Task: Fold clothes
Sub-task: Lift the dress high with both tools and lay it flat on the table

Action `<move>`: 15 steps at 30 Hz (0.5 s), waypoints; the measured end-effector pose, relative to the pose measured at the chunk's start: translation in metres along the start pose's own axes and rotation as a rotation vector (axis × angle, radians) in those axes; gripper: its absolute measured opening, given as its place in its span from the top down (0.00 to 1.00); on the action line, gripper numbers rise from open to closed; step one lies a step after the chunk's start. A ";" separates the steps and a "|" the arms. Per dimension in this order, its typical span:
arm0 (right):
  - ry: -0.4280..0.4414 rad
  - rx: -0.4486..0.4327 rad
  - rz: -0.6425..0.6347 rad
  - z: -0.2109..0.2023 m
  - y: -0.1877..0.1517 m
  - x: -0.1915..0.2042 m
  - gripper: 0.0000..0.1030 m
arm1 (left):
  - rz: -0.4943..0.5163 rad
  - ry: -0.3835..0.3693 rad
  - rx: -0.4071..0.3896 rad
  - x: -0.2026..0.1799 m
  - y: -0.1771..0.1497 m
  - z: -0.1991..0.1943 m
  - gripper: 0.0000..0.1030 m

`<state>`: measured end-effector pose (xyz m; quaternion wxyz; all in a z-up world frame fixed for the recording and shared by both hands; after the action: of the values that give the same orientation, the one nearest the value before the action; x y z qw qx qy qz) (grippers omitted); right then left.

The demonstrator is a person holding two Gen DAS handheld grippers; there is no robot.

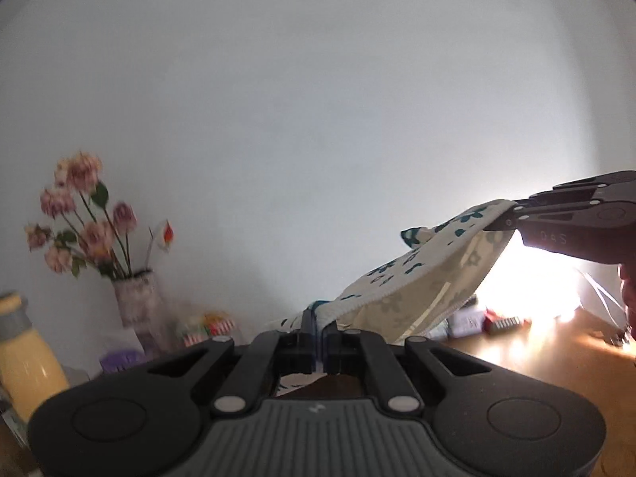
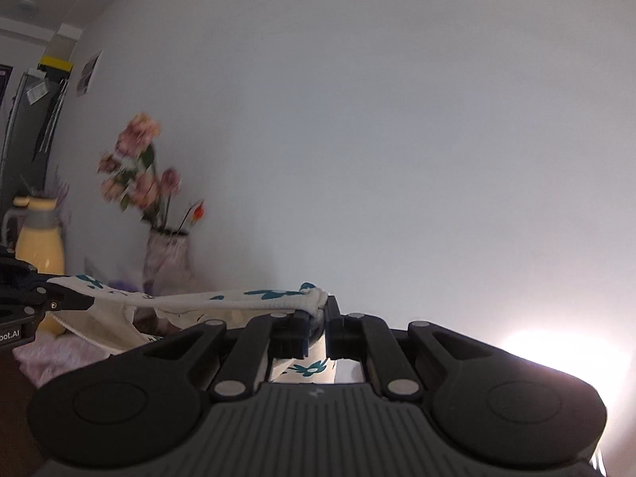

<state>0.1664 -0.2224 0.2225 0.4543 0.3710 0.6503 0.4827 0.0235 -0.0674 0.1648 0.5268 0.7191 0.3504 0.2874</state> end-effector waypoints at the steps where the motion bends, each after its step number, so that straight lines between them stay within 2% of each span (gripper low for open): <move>1: 0.024 0.038 -0.001 -0.032 -0.029 0.010 0.94 | -0.026 -0.025 0.035 -0.007 -0.030 -0.008 0.98; 2: 0.046 0.082 0.001 -0.057 -0.060 0.027 0.94 | -0.057 -0.050 0.077 -0.014 -0.060 -0.012 0.98; 4: 0.086 0.184 0.016 -0.077 -0.123 0.052 0.94 | -0.129 -0.091 0.169 -0.011 -0.123 -0.015 0.98; 7: 0.117 0.303 0.034 -0.138 -0.198 0.073 0.94 | -0.190 -0.110 0.256 0.023 -0.180 -0.010 0.98; 9: 0.124 0.349 0.053 -0.144 -0.219 0.089 0.94 | -0.188 -0.114 0.282 0.041 -0.208 -0.004 0.98; 13: 0.124 0.394 0.066 -0.159 -0.232 0.093 0.94 | -0.170 -0.119 0.310 -0.010 -0.212 -0.032 0.98; 15: 0.127 0.406 0.066 -0.168 -0.240 0.093 0.94 | -0.170 -0.119 0.321 -0.008 -0.214 -0.034 0.98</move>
<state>-0.0324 -0.2479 -0.0101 0.3126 0.4449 0.7489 0.3789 -0.0507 -0.0121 -0.0316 0.4476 0.7774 0.4196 0.1390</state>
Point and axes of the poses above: each gripper's, at about its wrist camera, not at the fingertips, and z roughly the way its jaws point, x to its left, y to its top, the point moved 6 cm from there along z, roughly the way its jaws point, and after that the axes turned 15 degrees about -y, right-handed, at the moved point
